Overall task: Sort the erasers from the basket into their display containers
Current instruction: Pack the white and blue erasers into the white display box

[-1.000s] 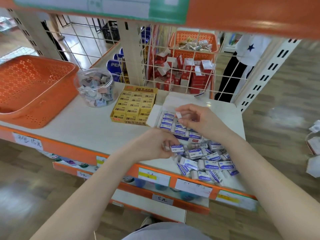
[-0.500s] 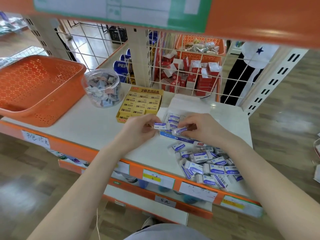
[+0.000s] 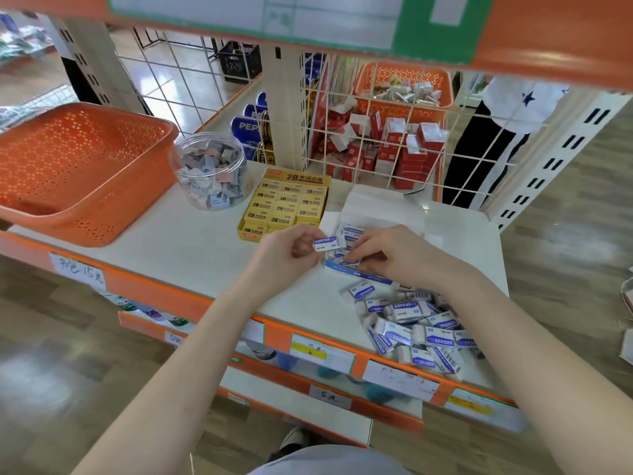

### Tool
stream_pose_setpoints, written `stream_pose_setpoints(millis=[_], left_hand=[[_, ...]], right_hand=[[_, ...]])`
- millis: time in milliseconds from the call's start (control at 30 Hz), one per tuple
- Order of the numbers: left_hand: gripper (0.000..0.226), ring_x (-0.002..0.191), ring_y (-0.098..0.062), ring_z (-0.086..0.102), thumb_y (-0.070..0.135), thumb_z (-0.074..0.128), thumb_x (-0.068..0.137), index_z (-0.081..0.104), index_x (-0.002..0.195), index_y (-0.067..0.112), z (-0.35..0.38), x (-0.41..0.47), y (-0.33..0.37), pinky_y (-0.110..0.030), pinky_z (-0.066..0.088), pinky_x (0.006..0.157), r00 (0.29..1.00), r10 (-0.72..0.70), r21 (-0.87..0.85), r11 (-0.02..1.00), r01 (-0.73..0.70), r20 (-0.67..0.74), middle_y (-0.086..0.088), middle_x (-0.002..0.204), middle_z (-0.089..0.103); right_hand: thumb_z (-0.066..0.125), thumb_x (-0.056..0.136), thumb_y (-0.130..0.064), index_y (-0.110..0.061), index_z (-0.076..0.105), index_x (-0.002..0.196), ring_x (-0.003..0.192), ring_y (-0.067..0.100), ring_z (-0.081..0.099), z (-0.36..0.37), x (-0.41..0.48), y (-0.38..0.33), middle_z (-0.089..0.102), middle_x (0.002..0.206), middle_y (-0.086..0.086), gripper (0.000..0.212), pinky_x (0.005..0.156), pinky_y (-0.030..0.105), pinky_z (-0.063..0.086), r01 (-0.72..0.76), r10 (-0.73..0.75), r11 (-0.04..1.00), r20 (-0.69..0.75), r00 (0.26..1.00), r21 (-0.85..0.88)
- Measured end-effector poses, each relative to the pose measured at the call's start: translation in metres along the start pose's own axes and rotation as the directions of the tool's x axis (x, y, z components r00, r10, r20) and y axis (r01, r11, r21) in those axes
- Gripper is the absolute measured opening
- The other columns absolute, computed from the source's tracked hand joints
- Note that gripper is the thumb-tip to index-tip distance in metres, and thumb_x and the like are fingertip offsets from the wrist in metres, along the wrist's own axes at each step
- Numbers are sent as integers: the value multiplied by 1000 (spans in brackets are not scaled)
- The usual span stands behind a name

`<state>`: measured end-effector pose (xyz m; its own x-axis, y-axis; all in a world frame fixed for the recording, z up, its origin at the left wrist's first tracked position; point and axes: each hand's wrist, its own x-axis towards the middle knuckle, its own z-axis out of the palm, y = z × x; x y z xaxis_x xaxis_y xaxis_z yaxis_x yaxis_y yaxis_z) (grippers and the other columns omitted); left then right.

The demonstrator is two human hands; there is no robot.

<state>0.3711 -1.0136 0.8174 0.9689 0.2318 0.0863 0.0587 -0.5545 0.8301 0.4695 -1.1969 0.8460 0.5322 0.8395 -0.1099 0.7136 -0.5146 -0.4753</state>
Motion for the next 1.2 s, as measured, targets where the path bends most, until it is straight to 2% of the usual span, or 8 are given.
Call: stream_pose_setpoints(millis=[167, 300, 433, 567, 667, 800, 933, 1200], left_hand=[[25, 79, -13, 65, 3, 69, 80, 65, 96, 22, 2, 0, -2, -13, 50, 74, 999, -32, -50, 998, 32, -5, 4, 90, 70], [25, 83, -12, 66, 4, 69, 81, 65, 96, 24, 1, -1, -2, -12, 51, 76, 999, -36, -56, 998, 36, 3, 6, 91, 71], [23, 84, -12, 67, 8, 70, 81, 68, 102, 18, 1, 1, -2, -11, 50, 77, 998, -56, -42, 998, 56, 0, 5, 94, 72], [24, 85, -12, 67, 7, 70, 82, 69, 104, 15, 1, 0, -2, -7, 48, 74, 998, -57, -43, 997, 57, 0, 6, 94, 71], [24, 83, -12, 66, 8, 70, 82, 69, 105, 14, -2, 0, -1, -7, 47, 74, 999, -43, -18, 999, 43, -5, 4, 93, 71], [24, 77, -12, 65, 9, 72, 80, 72, 104, 14, -10, -2, 2, -16, 51, 75, 1000, 11, 29, 1000, -10, -13, 4, 87, 71], [22, 62, 6, 55, 12, 76, 78, 71, 98, 19, -9, -4, 11, -7, 42, 65, 997, 41, 31, 999, -39, -69, 20, 69, 59], [34, 61, -1, 56, 20, 84, 68, 55, 85, 27, 17, -3, 32, -10, 43, 62, 993, 83, -5, 996, -84, -82, 18, 72, 61]], right_hand=[[73, 78, -7, -12, 76, 95, 87, 15, 64, 6, 9, 0, 71, 96, 4, 18, 86, 26, 48, -9, 10, 1000, -63, 998, 25], [74, 78, -8, -13, 77, 89, 85, 4, 57, 8, 12, 8, 71, 100, -1, 14, 78, 3, 37, 26, -22, 998, -58, 998, 58], [74, 78, -10, -15, 76, 94, 87, 4, 54, 8, 17, 14, 68, 101, -3, 17, 78, 1, 34, 59, -57, 997, -50, 997, 42], [70, 82, -12, -17, 73, 104, 87, 6, 50, 6, 20, 12, 62, 103, -3, 22, 81, 15, 38, 66, -66, 998, 24, 998, -4], [66, 86, -12, -19, 71, 110, 86, 8, 50, 1, 22, 9, 59, 100, -4, 26, 74, 9, 35, 66, -62, 997, 84, 995, -47], [64, 88, -22, -28, 66, 115, 90, 2, 58, -7, 15, 9, 62, 100, -17, 27, 80, 1, 37, -68, 109, 972, -171, 979, 227], [73, 79, -18, -26, 68, 109, 86, -6, 63, -5, 4, -3, 69, 94, -15, 32, 82, 7, 46, -9, 112, 893, -203, 973, 451], [64, 86, -4, -25, 65, 101, 93, 12, 68, -5, -10, -4, 69, 100, -8, 26, 86, 29, 54, 86, 118, 732, -250, 961, 676]])
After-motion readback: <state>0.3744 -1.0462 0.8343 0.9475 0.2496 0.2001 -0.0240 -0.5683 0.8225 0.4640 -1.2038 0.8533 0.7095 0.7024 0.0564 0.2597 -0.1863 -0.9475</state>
